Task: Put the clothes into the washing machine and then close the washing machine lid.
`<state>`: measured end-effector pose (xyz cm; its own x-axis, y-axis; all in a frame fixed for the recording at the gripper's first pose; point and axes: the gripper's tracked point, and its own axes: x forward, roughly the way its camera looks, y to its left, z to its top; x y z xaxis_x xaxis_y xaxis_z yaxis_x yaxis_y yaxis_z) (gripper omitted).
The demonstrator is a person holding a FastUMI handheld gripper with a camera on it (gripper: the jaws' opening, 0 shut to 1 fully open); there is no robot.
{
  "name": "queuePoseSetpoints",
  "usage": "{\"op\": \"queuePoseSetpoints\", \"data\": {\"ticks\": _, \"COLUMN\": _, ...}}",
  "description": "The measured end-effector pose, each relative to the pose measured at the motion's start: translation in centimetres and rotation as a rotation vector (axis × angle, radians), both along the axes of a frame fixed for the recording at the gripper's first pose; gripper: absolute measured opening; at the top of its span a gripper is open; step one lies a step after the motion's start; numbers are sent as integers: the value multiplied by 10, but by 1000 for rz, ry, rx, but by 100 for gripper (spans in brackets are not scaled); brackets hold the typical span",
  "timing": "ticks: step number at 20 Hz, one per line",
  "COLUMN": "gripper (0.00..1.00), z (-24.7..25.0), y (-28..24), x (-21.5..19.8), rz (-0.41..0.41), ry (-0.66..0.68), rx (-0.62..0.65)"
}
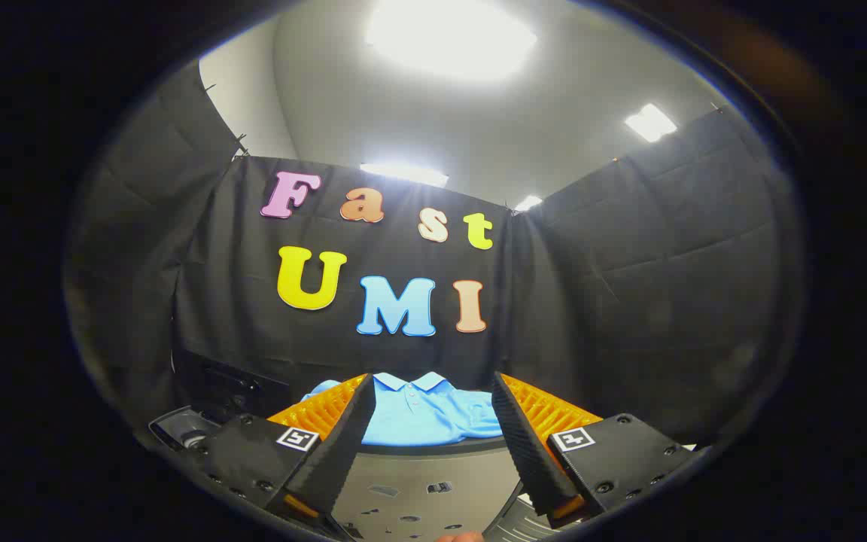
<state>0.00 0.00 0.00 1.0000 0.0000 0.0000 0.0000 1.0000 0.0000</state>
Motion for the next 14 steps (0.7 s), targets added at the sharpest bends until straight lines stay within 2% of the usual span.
{"op": "queuePoseSetpoints", "data": {"ticks": 14, "gripper": 96, "z": -10, "y": 5, "x": -3, "rz": 4, "ry": 20, "rx": -43}}
